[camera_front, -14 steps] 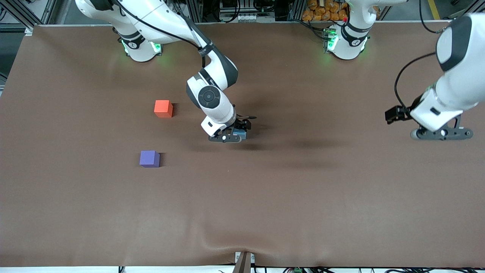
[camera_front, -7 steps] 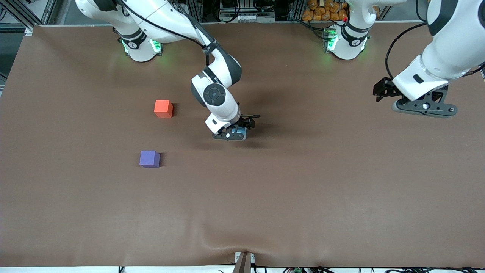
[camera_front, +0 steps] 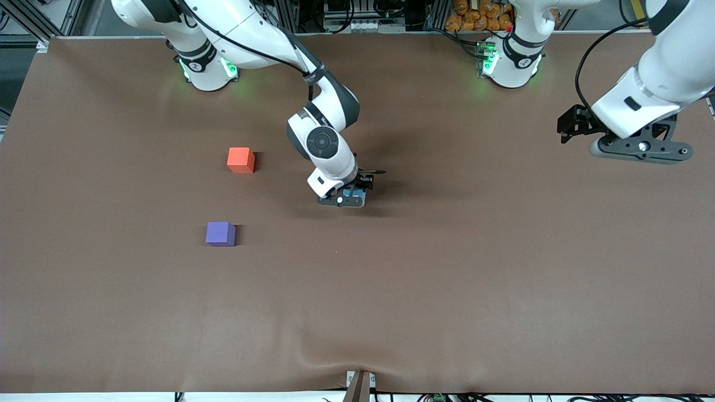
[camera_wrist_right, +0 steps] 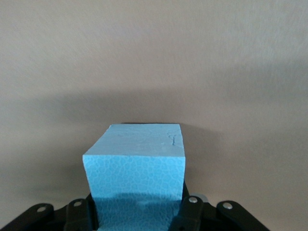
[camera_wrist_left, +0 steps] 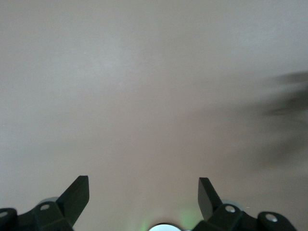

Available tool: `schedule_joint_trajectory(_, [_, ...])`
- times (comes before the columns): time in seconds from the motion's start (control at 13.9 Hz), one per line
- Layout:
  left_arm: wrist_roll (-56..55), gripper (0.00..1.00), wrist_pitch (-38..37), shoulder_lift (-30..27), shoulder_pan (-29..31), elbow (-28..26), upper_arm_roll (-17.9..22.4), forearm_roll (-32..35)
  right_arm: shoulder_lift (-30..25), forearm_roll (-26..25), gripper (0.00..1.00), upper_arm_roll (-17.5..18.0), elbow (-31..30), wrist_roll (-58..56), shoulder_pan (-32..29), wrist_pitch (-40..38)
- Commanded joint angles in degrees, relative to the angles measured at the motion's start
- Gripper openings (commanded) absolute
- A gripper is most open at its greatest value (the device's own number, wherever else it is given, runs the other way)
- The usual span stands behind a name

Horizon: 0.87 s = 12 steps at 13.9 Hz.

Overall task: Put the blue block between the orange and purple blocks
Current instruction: 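Lift the blue block with the right gripper while the left gripper withdraws, then lower the blue block with the right gripper between orange and purple blocks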

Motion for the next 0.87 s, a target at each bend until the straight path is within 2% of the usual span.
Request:
schedule_joint_trajectory(0.0, [-0.6,1.0,-4.1,-0.1,0.8,3.6,0.6,-2.3,-5.9,0.2,0.0,-0.2,0.5,0.1,-3.2,-9.4])
schedule_joint_trajectory(0.14, [0.1,1.0,-5.0,0.0,1.4,3.4,1.4,-2.0,-12.7,-0.2,0.0,-0.4,0.0,-1.8,-8.4,-22.0])
schedule_joint_trajectory(0.22, [0.5,1.0,-5.0,-0.1,0.8,3.6,3.8,-1.8,-15.6,-0.2,0.0,-0.3,-1.4,-4.1,-11.9,-25.5])
schedule_joint_trajectory(0.29, [0.9,1.0,-5.3,-0.3,0.1,3.6,5.4,-2.1,-18.7,-0.1,0.0,-0.2,-5.3,-9.0,-15.0,-25.8])
schedule_joint_trajectory(0.51, [3.4,1.0,-7.8,-0.7,-0.2,3.9,6.5,-2.2,-26.2,0.1,0.0,-0.3,-19.3,-23.1,-22.4,-21.2])
schedule_joint_trajectory(0.65, [3.3,1.0,-7.9,-0.7,0.2,4.5,6.3,-2.3,-26.1,0.1,0.0,-0.5,-25.0,-27.5,-26.2,-15.1])
schedule_joint_trajectory(0.79, [3.2,1.0,-8.0,-0.7,0.4,4.8,6.6,-2.3,-24.8,0.1,0.0,-0.4,-26.6,-31.5,-28.5,-12.1])
